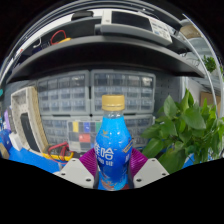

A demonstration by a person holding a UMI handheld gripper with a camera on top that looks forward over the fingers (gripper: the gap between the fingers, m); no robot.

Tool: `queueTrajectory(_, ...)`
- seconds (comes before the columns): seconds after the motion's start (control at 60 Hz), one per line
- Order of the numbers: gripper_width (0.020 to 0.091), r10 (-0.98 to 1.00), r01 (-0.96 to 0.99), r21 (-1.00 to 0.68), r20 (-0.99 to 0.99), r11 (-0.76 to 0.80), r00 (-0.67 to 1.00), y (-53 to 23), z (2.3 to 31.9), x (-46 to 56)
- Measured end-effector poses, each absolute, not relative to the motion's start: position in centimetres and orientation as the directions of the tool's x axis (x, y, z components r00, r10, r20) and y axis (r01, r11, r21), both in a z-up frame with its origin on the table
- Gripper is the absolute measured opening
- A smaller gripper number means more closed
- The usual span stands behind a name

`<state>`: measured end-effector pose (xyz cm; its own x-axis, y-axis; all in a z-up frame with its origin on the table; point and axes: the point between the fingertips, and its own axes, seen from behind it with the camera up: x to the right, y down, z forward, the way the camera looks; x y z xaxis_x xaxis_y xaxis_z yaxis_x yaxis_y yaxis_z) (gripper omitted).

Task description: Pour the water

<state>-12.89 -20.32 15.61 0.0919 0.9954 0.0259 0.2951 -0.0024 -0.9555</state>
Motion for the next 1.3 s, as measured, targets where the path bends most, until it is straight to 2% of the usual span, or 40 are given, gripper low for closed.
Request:
queueTrajectory(0.25, 0.0397, 0.995, 0.344, -0.939, 0.027, -0.007, 0.094, -17.4, 8.8, -12.7)
queueTrajectory(0.3, 0.0417, 0.996, 0.374, -0.928, 0.033, 0.001, 0.081, -17.2, 7.0, -12.1)
queueTrajectory(0.35, 0.0434, 0.997, 0.331, -0.944, 0.016, -0.012, 0.080, -17.2, 7.3, -12.3)
queueTrajectory(0.417, 0.0417, 0.996, 0.299, -0.954, -0.007, -0.033, 0.087, -17.2, 7.7, -11.8)
queueTrajectory(0.433, 0.0417, 0.996, 0.300, -0.953, -0.012, -0.039, 0.092, -16.9, 8.7, -10.1)
queueTrajectory(0.45, 0.0417, 0.996, 0.289, -0.956, -0.017, -0.043, 0.089, -17.2, 7.9, -11.6)
queueTrajectory(0.55, 0.0439, 0.997, 0.295, -0.955, -0.003, -0.025, 0.075, -17.4, 7.8, -12.1)
queueTrajectory(0.7, 0.0538, 0.997, 0.317, -0.948, 0.006, -0.019, 0.077, -17.3, 7.3, -12.5)
queueTrajectory(0.75, 0.0613, 0.996, 0.365, -0.931, 0.026, -0.006, 0.083, -17.0, 6.3, -11.9)
queueTrajectory(0.783, 0.0692, 0.995, 0.391, -0.920, 0.045, 0.007, 0.089, -17.0, 5.9, -11.4)
queueTrajectory(0.817, 0.0732, 0.995, 0.403, -0.915, 0.057, 0.017, 0.086, -17.1, 5.7, -11.0)
queueTrajectory(1.1, 0.0723, 0.995, 0.479, -0.877, 0.024, -0.027, 0.101, -19.7, 5.6, -3.1)
queueTrajectory(1.3, 0.0727, 0.996, 0.488, -0.872, 0.014, -0.030, 0.087, -23.6, 11.0, 1.7)
